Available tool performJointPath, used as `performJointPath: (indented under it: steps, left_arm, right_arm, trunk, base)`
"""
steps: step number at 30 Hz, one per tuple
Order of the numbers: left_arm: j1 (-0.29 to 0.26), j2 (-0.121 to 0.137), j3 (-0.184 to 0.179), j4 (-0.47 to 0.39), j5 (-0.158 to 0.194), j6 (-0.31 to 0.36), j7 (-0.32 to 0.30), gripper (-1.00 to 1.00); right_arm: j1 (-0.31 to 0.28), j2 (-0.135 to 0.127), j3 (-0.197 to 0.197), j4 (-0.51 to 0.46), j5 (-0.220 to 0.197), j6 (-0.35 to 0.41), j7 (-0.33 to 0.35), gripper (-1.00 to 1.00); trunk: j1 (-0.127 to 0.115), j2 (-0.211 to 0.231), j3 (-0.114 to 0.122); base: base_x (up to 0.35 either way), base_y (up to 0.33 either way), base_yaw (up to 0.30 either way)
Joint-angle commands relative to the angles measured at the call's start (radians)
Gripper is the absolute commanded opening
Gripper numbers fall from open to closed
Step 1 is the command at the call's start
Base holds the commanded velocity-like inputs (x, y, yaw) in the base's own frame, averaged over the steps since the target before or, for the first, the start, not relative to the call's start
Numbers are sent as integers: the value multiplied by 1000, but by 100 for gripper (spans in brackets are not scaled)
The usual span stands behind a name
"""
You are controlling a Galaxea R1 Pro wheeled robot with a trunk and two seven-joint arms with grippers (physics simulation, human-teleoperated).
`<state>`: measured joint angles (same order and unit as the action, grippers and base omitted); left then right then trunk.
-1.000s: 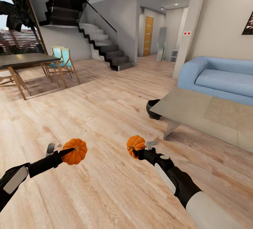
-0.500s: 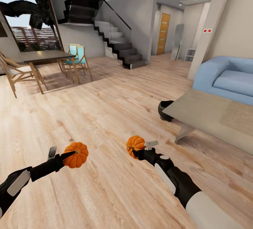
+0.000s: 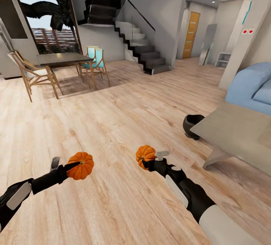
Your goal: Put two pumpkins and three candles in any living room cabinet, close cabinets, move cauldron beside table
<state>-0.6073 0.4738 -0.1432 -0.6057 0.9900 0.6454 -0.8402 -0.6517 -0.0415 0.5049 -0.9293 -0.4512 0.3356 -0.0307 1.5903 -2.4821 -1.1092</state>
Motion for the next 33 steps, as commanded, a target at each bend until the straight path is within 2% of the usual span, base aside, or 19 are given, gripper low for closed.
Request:
performJointPath:
  steps: [1, 15, 27, 33]
  left_arm:
    - [0, 0, 1, 0, 4, 2, 0, -100]
    - [0, -1, 1, 1, 4, 2, 0, -100]
    - [0, -2, 1, 3, 3, 3, 0, -100]
    - [0, 2, 1, 3, 1, 2, 1, -100]
  right_arm:
    - [0, 0, 0, 0, 0, -1, 0, -100]
    - [0, 0, 0, 1, 0, -1, 0, -100]
    - [0, 0, 0, 2, -1, -1, 0, -100]
    - [0, 0, 1, 4, -1, -1, 0, -100]
  trunk:
    - [0, 0, 0]
    - [0, 0, 0]
    - [0, 0, 0]
    - [0, 0, 0]
  base:
    - [331, 0, 295]
    - [327, -62, 296]
    - [25, -15, 297]
    - [132, -125, 296]
